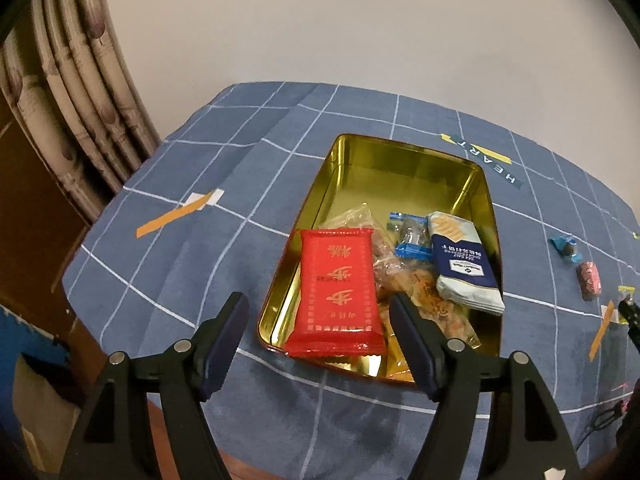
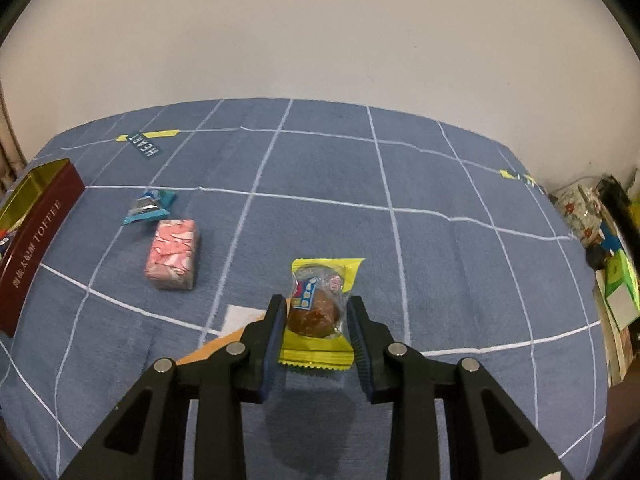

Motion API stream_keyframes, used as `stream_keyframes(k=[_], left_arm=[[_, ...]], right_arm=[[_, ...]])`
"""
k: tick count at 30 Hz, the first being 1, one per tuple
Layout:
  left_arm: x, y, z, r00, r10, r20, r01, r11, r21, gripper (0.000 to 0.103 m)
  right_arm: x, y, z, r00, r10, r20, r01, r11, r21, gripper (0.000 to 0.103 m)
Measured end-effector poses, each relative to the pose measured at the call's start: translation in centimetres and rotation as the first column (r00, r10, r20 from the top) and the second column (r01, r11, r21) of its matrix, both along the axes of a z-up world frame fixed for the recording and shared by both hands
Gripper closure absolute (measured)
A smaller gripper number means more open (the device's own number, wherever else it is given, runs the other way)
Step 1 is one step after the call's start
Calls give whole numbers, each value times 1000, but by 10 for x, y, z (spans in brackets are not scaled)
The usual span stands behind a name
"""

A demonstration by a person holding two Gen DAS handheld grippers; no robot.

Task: Organize snacks
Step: 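Carry the yellow candy into the tin and open the right tool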

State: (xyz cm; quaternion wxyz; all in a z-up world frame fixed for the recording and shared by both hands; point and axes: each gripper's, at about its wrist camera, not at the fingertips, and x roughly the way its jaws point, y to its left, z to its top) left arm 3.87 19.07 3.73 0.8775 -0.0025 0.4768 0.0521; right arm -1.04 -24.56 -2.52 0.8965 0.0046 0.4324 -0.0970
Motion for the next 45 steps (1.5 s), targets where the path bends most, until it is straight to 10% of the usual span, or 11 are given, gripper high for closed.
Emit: stream_keyframes(k=[13, 28, 45], left_arm=[[0, 24, -4, 996, 83, -34, -84, 995, -50, 32], [-14, 69, -4, 965, 262, -25, -262, 965, -11, 30], [-13, 83, -13, 945, 315, -89, -321, 945, -57, 28]], right_arm=[[10, 72, 35, 989, 136, 53, -138, 989, 44, 71], [41, 252, 69, 851, 512, 116, -525, 831, 185, 71], [73, 325, 53, 798, 599, 66, -599, 776, 196, 71]])
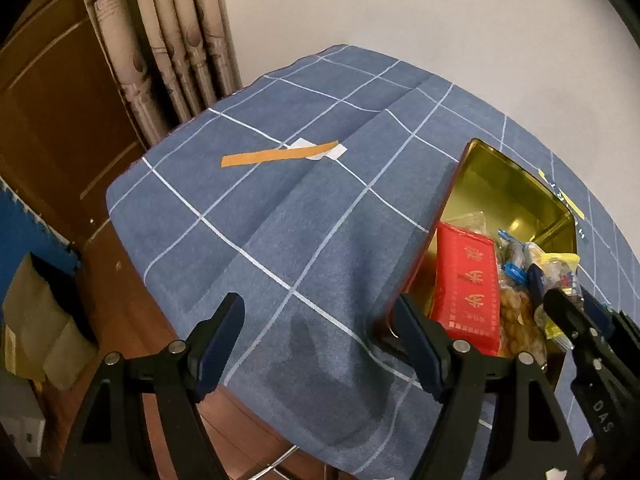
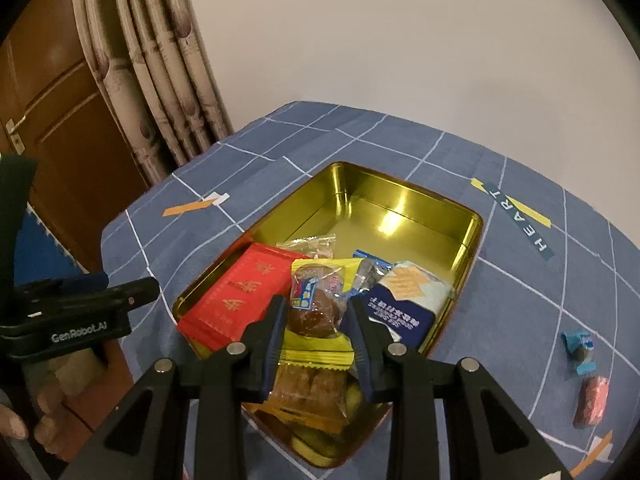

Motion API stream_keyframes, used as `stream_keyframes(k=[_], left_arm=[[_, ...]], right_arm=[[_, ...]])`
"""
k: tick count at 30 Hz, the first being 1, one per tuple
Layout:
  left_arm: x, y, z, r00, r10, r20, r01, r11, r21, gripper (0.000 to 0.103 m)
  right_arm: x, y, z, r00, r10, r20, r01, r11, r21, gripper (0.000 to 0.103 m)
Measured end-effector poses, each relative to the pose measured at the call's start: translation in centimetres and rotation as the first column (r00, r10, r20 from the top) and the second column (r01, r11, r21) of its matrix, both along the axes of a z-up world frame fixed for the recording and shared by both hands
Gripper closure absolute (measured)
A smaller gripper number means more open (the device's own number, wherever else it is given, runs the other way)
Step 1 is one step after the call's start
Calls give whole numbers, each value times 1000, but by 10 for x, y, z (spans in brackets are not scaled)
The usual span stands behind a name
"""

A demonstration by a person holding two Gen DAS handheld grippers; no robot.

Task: Organize snacks
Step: 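Carry the yellow candy into the tin and open the right tool, then move the right tool to the pink wrapped candy and grasp it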

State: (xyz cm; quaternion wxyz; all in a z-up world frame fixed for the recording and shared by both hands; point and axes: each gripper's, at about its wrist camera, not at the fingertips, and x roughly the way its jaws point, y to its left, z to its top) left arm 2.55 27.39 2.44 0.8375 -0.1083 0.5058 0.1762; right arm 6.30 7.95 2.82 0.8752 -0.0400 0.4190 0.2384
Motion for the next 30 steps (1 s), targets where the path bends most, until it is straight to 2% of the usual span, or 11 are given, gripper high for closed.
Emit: stream_keyframes(k=[11, 20, 21, 23, 30], left_arm=[[1, -5, 0, 1000, -14, 3, 14, 1000, 26, 27], [2, -7, -1, 1000, -20, -2, 20, 999, 26, 27], [3, -7, -1, 1000, -24, -3, 24, 999, 25, 27], [3, -8, -1, 1000, -28, -2, 28, 999, 24, 27], [4, -10, -1, 999, -33, -6, 33, 999, 28, 26]], right_arm=[[3, 11, -9, 999, 30, -29, -30, 1000, -3, 71], [2, 6, -4, 999, 21, -27, -21, 999, 26, 70], [2, 5, -3, 999, 24, -28, -23, 999, 34, 69], [2, 4, -1, 999, 18, -30, -17, 999, 36, 59], [-4, -24, 13, 999, -42, 7, 41, 997, 62, 58]])
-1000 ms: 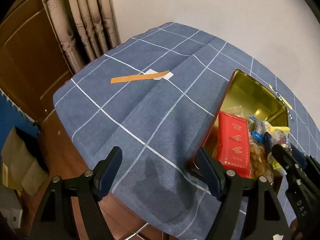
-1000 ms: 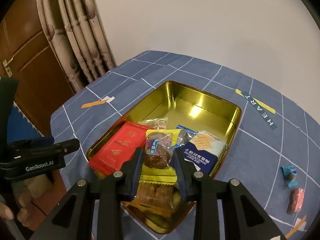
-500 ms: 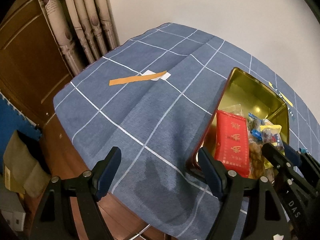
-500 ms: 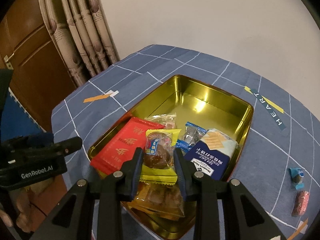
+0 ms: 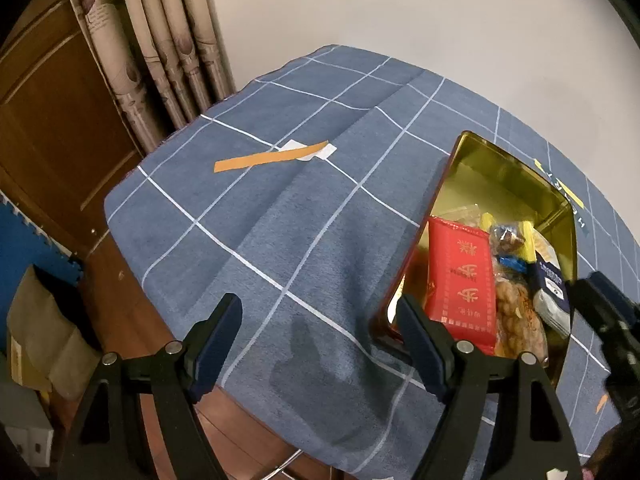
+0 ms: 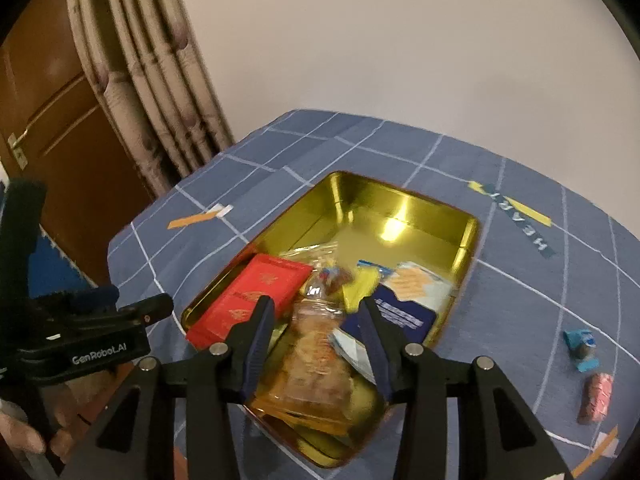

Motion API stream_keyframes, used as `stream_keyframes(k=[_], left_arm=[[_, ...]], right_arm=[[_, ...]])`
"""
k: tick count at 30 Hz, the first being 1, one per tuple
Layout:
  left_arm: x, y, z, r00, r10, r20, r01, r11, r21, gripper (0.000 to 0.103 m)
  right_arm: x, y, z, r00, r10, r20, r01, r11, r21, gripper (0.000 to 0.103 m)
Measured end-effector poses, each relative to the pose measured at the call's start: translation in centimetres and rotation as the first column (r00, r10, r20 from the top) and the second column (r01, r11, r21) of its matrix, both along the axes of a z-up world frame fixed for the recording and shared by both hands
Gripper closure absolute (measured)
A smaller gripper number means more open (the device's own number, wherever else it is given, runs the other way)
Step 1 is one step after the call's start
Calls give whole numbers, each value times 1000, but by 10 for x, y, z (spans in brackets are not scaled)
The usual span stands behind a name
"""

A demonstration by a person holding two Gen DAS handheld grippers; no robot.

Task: Organize snacks
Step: 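Move the right tool to the pink wrapped candy and grasp it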

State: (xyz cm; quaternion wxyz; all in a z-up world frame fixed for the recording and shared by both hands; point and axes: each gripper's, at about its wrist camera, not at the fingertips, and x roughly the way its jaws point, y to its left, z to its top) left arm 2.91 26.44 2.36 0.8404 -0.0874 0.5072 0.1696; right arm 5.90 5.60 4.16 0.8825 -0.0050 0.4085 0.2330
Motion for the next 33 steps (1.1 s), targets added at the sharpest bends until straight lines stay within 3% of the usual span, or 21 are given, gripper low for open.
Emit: stream_keyframes(k=[8, 18, 23, 30, 33], left_arm=[[0, 0, 0, 1000, -1, 1, 1, 1000, -2, 26], [-2, -2, 1, 1000, 5, -1, -5, 1000, 30, 26], [-2, -7, 2, 1000, 14, -3, -13, 995, 100, 26], [0, -20, 8, 1000, -15, -6, 16, 996, 93, 26], [2, -31, 16, 999, -31, 3, 31, 995, 100, 26]], right_arm=[[-1, -79, -2, 985, -173, 17, 174, 983, -51, 58], [-5, -194, -38, 908, -418, -12, 409, 894, -181, 58], [-5, -224, -58, 885, -460, -66, 445, 880, -165, 58], [3, -230, -70, 889, -455, -48, 439, 878, -190, 58], [8, -237, -74, 889, -453, -66, 439, 884, -159, 58]])
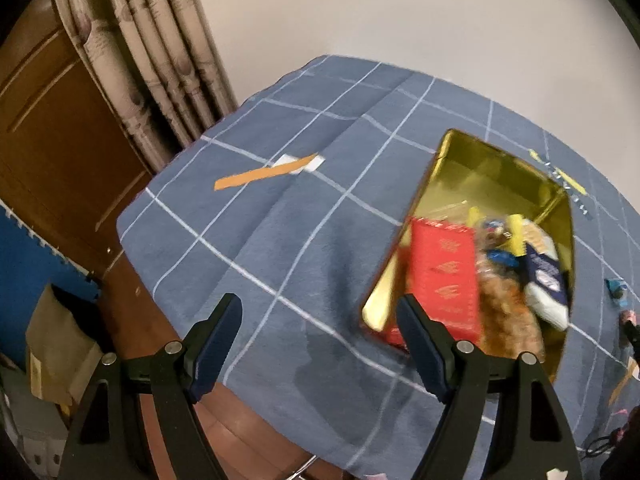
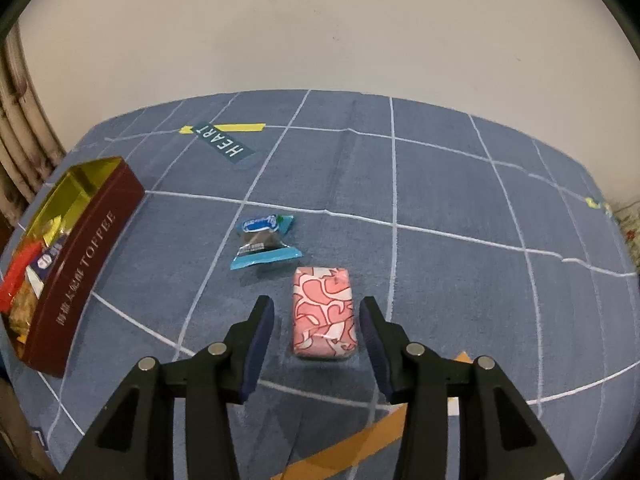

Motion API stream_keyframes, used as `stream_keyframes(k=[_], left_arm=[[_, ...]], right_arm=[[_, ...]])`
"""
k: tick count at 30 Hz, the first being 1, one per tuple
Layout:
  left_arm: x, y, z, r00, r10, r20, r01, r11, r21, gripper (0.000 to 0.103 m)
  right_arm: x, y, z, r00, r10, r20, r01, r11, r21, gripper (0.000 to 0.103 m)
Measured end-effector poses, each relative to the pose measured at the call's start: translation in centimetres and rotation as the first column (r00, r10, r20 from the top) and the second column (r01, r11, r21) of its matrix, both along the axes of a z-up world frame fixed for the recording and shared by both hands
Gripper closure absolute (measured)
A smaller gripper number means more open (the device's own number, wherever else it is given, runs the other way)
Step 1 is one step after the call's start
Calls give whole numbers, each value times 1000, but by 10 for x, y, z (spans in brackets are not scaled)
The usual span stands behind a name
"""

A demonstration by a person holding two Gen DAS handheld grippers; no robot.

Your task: Organize snacks

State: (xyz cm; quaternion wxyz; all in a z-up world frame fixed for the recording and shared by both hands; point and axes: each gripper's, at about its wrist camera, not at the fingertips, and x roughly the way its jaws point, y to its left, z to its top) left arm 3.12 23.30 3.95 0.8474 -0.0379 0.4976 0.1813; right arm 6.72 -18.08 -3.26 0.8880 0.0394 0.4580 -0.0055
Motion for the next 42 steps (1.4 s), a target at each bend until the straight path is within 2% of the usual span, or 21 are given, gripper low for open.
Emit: stream_keyframes(k=[4, 8, 10, 14, 17, 20, 25, 29, 31, 38, 42], left_arm=[[10, -25, 11, 999, -48, 13, 48, 999, 5, 26], [24, -68, 19, 988, -154, 4, 153, 988, 16, 26], [31, -91, 21, 978, -207, 7, 207, 978, 15, 26], [45, -142, 17, 950, -313, -5, 313, 950, 11, 26], [59, -174, 9, 928, -372, -27, 372, 928, -24, 26], [69, -202, 2, 909, -416, -32, 415, 910, -22, 26], [82, -231, -14, 892, -448, -61, 444, 894, -66, 26], [91, -246, -26, 879, -470, -81, 458, 879, -134, 26], [97, -252, -30, 873, -479, -91, 461, 872, -164, 26], [118, -287, -44, 855, -508, -107, 465, 841, -278, 27], [132, -305, -51, 848, -517, -117, 455, 824, -337, 28]], right_arm=[[2, -4, -5, 1000, 16, -2, -16, 1000, 12, 58], [2, -5, -6, 1000, 28, 11, -28, 999, 20, 57], [0, -3, -5, 999, 41, 29, -41, 999, 9, 60], [-1, -1, -4, 997, 54, 46, -54, 998, 8, 72], [-2, -5, -4, 997, 64, 46, -65, 998, 27, 72], [-4, -9, -5, 997, 72, 41, -74, 996, 53, 72], [-6, -10, -8, 996, 79, 50, -82, 995, 63, 72], [-9, -17, -6, 995, 72, 72, -74, 997, 20, 72], [-9, -29, -6, 995, 47, 84, -46, 999, -12, 72], [-15, -94, -6, 994, -75, 80, 76, 997, -16, 72], [-25, -107, -9, 992, -93, 84, 94, 995, -12, 73]])
